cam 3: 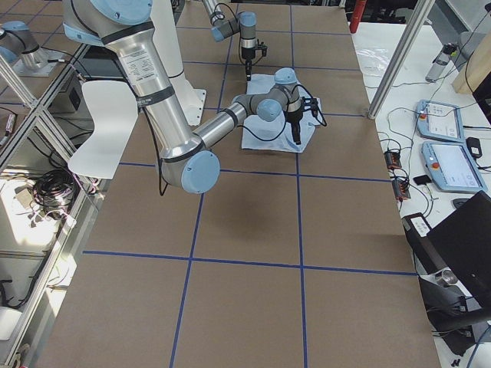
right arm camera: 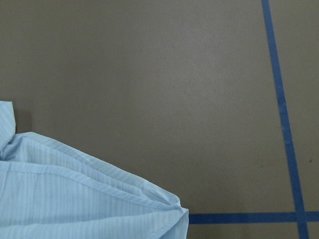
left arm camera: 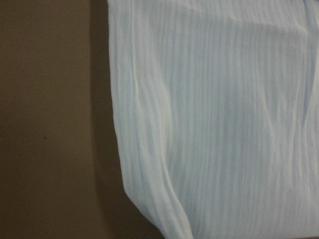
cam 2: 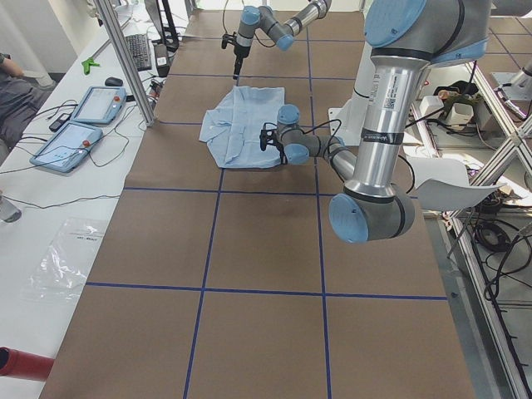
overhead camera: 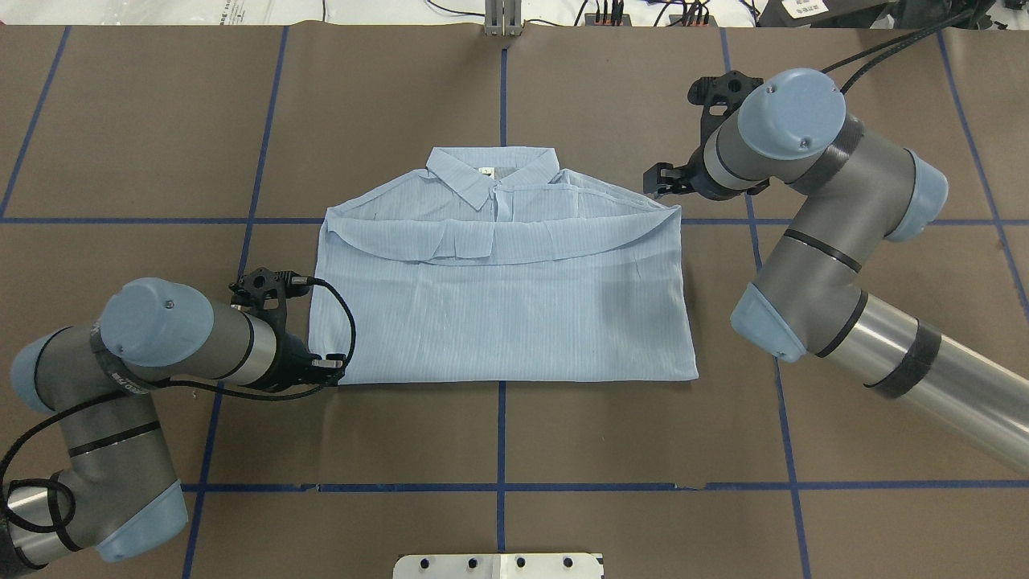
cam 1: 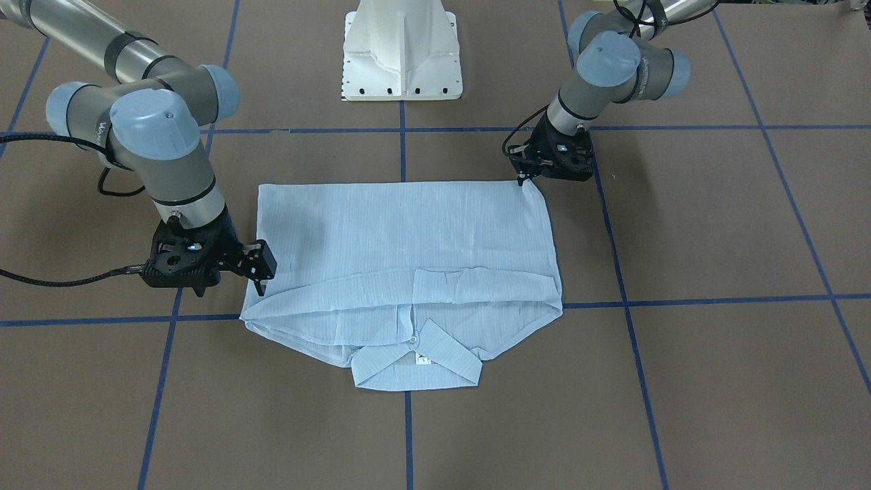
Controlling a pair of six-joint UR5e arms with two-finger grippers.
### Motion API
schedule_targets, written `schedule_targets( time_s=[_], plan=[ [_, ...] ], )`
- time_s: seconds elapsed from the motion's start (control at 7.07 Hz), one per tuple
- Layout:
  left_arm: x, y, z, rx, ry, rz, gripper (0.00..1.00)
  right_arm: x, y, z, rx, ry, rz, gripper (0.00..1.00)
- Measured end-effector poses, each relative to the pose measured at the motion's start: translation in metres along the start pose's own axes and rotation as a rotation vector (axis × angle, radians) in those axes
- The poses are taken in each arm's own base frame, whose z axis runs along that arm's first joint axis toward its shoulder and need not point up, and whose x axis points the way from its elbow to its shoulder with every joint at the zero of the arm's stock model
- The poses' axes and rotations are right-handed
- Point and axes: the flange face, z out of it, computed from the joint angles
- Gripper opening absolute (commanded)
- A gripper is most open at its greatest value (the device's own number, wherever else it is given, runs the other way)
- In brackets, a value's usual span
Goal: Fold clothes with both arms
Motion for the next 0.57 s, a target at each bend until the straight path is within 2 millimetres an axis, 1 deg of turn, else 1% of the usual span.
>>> schedule_targets(
  time_s=[0.14,0.28,0.42,0.57],
  plan=[
    [-0.002,-0.001,-0.007,0.000,-0.023,0.002,0.00,-0.001,0.001,0.000,-0.001,-0.001,0.000,1.00],
    [-0.006,-0.008,-0.015,0.006,-0.049,0.013,0.00,-0.002,0.001,0.000,-0.001,-0.002,0.002,1.00],
    [-0.014,-0.022,-0.024,0.025,-0.075,0.033,0.00,-0.003,0.002,0.000,-0.002,-0.003,0.004,1.00],
    [-0.028,-0.041,-0.030,0.049,-0.099,0.056,0.00,-0.004,0.002,0.000,-0.003,-0.004,0.005,1.00]
  ],
)
